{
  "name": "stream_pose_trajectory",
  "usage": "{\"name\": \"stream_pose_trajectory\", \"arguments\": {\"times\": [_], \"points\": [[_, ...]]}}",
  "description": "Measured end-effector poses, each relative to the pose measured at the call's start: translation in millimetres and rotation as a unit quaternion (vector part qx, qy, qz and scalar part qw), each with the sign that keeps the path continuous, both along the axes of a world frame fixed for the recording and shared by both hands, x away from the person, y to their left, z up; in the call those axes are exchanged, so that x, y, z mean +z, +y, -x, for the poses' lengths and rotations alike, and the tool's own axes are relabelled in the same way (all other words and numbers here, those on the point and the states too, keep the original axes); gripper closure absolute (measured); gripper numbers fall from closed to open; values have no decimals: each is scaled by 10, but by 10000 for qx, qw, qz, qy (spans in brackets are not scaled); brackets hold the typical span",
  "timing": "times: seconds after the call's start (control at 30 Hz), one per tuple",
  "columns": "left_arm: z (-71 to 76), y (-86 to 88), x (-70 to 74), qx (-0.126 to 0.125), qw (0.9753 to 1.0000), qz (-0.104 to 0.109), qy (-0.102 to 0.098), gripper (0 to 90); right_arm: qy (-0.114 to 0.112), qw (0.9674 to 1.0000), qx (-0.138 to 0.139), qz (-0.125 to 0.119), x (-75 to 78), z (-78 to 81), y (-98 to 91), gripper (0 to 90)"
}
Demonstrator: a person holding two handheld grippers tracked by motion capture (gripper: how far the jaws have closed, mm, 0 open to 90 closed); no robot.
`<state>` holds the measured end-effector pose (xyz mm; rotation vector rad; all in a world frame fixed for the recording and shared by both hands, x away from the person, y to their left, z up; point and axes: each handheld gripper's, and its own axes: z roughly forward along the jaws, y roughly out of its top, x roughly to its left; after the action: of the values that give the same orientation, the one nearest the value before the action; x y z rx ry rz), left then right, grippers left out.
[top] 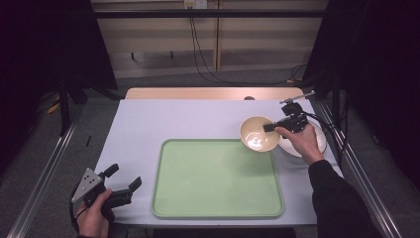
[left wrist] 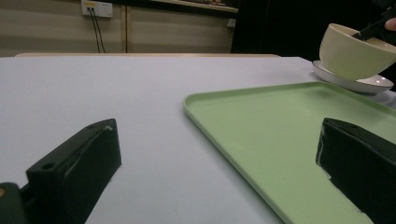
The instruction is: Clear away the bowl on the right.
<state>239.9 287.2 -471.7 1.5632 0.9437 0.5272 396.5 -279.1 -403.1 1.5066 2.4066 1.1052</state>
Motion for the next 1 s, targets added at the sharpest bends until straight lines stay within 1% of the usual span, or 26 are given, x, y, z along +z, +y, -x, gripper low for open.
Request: {"name": "stream_pose_trajectory", "arguments": {"times": [0.03,0.23,0.3,0.43,0.47,0.7,0.73,0.87,0.9,0.97,1.0], "points": [[0,4,0,7,10000,-5,6,1,42,10000,5,19,-35,-14,24,834],[0,2,0,6,10000,-4,6,1,153,9998,7,126,-126,-37,50,834],[0,0,0,3,10000,0,4,1,236,9997,-24,114,-155,-41,60,834],[0,2,0,4,10000,-1,4,1,252,9995,-78,153,-194,-64,67,834],[0,3,-1,7,10000,1,13,1,272,9995,-46,146,-206,-68,59,834],[0,2,0,7,10000,-6,12,1,336,9993,-70,171,-280,-83,63,834],[0,1,0,3,10000,-4,9,1,410,9989,-87,196,-295,-85,72,834],[0,4,-1,8,10000,3,15,1,426,9989,-86,187,-333,-91,72,834],[0,5,-1,6,10000,0,18,1,472,9987,-78,201,-354,-91,70,834],[0,4,0,-1,10000,-4,14,1,485,9986,-63,194,-377,-96,76,834],[0,4,0,-1,10000,-4,14,1,512,9984,-88,232,-386,-94,84,834]]}}
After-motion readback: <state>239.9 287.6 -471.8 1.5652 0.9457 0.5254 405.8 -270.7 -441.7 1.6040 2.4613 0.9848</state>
